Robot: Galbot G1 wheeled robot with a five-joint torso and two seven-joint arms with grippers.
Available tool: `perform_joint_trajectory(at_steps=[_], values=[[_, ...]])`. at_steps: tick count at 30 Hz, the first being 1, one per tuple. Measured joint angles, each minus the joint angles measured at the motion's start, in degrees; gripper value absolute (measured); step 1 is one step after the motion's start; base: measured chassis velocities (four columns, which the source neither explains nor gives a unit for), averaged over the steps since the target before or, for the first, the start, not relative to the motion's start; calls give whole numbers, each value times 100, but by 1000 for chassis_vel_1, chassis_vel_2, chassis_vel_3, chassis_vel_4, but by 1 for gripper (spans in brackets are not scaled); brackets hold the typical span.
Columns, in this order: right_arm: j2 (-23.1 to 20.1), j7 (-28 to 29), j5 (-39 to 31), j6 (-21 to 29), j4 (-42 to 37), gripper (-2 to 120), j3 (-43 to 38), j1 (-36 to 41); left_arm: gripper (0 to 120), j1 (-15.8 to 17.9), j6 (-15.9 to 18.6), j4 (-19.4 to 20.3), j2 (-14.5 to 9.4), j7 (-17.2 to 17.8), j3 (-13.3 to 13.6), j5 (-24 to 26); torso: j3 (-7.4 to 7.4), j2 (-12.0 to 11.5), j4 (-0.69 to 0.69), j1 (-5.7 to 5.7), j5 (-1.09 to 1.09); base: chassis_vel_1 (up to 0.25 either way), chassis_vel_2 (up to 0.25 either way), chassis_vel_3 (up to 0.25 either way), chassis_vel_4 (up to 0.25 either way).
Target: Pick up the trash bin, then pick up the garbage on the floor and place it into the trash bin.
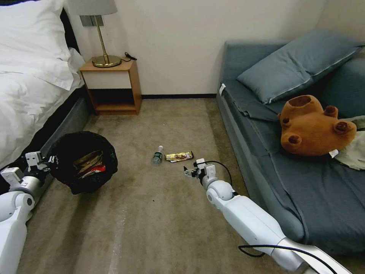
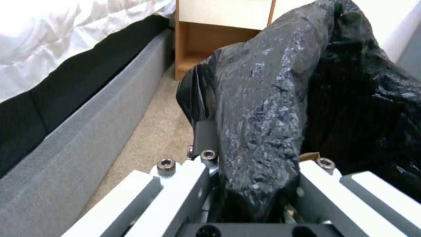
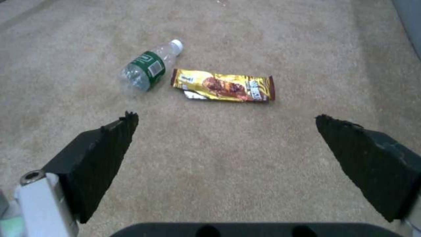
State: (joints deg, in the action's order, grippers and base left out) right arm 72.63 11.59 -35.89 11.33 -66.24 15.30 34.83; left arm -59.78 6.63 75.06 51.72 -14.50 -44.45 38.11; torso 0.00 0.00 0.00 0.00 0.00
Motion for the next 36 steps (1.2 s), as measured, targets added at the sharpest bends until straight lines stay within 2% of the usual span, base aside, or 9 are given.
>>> perform_joint_trajectory(at_steps=[18,36], values=[[211,-104,-85,-47,185,100,231,-143,4,-8,-49,-169,-38,-77,52,23,0,0,1,0,0,0,0,0,0],[227,-148,-100,-86,286,100,229,-180,4,6,-99,-208,101,-112,128,-42,0,0,0,0,0,-70,70,69,-68]])
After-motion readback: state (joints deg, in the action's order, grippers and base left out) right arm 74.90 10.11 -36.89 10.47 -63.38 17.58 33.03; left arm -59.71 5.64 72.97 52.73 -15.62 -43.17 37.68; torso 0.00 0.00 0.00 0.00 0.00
